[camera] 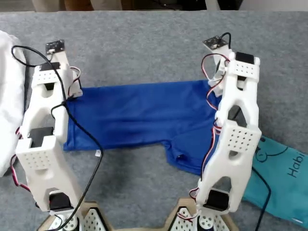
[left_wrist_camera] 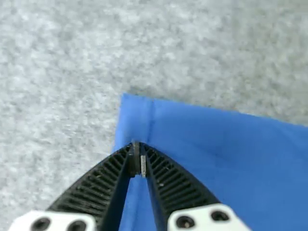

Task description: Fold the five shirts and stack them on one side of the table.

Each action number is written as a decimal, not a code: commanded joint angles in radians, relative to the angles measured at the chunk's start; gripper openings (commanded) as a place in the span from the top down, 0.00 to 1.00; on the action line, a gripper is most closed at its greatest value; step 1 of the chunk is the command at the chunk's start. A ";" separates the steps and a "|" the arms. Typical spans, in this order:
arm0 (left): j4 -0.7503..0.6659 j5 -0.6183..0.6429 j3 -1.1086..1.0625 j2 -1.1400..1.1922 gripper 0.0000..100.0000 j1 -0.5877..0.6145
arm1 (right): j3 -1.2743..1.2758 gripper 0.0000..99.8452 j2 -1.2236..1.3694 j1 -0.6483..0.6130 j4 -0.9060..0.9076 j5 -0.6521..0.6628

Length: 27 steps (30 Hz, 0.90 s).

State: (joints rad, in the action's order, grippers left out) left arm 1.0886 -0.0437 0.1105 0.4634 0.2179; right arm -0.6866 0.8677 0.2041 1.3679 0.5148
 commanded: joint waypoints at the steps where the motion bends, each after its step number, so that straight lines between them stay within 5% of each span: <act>1: -0.008 -0.012 0.046 -0.008 0.98 0.015 | -0.165 0.99 0.033 0.021 0.052 -0.006; 15: 0.169 -0.012 0.222 -0.016 0.98 0.006 | -0.659 0.99 0.005 -0.033 0.422 0.049; 22: 0.153 -0.012 0.198 -0.015 0.98 0.006 | -0.208 0.99 -0.387 -0.038 0.419 0.160; 27: -0.025 0.003 0.028 -0.015 0.98 -0.005 | 0.214 0.99 -0.737 -0.070 0.381 0.252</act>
State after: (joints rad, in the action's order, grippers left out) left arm 1.1761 -0.0468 0.2071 0.4634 0.2256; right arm -0.7020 0.3874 0.1550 1.7699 0.7158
